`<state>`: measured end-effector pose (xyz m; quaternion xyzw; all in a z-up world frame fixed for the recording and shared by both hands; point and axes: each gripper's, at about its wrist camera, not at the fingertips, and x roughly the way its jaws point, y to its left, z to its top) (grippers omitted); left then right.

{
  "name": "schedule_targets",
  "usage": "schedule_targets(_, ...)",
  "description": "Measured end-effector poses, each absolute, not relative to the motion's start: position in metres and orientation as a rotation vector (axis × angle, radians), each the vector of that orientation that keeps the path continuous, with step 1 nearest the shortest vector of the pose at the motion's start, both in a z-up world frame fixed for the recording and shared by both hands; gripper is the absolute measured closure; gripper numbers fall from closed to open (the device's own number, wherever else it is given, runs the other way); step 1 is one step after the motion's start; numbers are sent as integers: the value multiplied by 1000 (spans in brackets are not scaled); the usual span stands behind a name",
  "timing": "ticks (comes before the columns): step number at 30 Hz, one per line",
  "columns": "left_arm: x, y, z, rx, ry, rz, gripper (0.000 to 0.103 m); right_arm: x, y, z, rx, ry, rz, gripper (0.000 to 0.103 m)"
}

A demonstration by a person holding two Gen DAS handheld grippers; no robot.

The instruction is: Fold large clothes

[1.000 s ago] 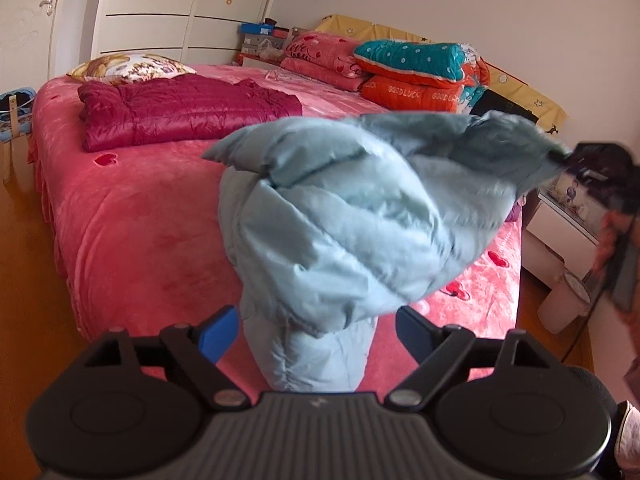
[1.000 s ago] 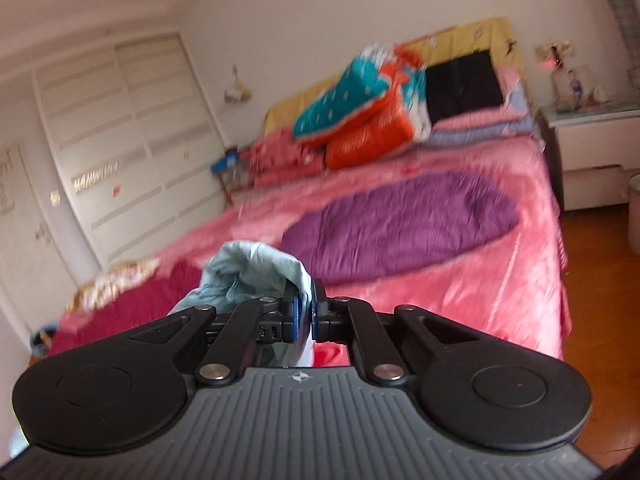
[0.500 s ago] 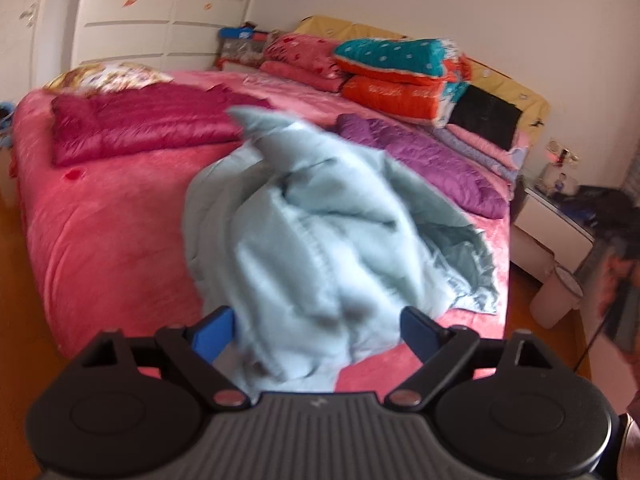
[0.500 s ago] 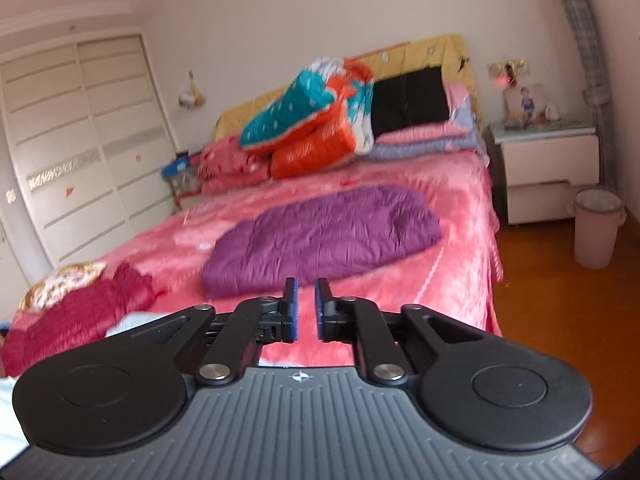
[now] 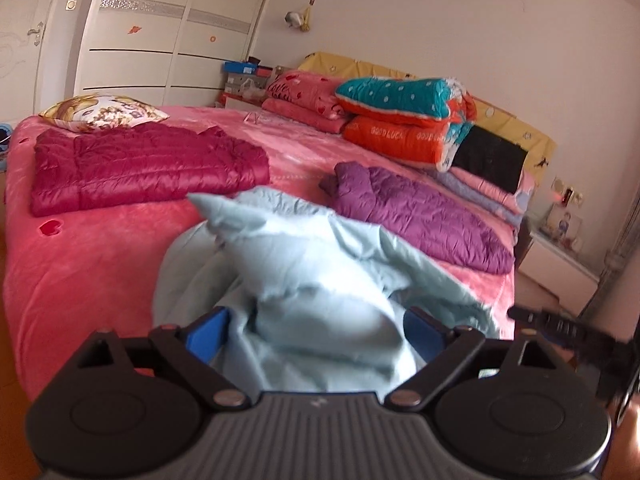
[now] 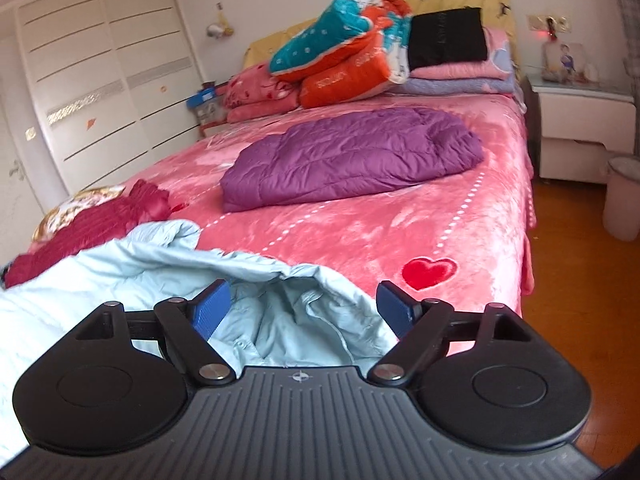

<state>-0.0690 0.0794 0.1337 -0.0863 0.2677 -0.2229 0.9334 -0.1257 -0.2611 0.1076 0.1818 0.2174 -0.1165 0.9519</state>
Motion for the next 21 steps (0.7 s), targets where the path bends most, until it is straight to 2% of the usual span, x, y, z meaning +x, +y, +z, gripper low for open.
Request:
schedule_targets(9, -96, 23, 126, -167, 516, -845, 10, -122, -284, 100, 425, 440, -296, 0)
schedule_targets(14, -124, -12, 100, -105, 716, -1169, 10, -128, -306, 94, 522, 428, -350, 0)
schedule_targets(21, -144, 15, 108, -40, 724, -1078, 10, -140, -310, 92, 569, 407, -375, 0)
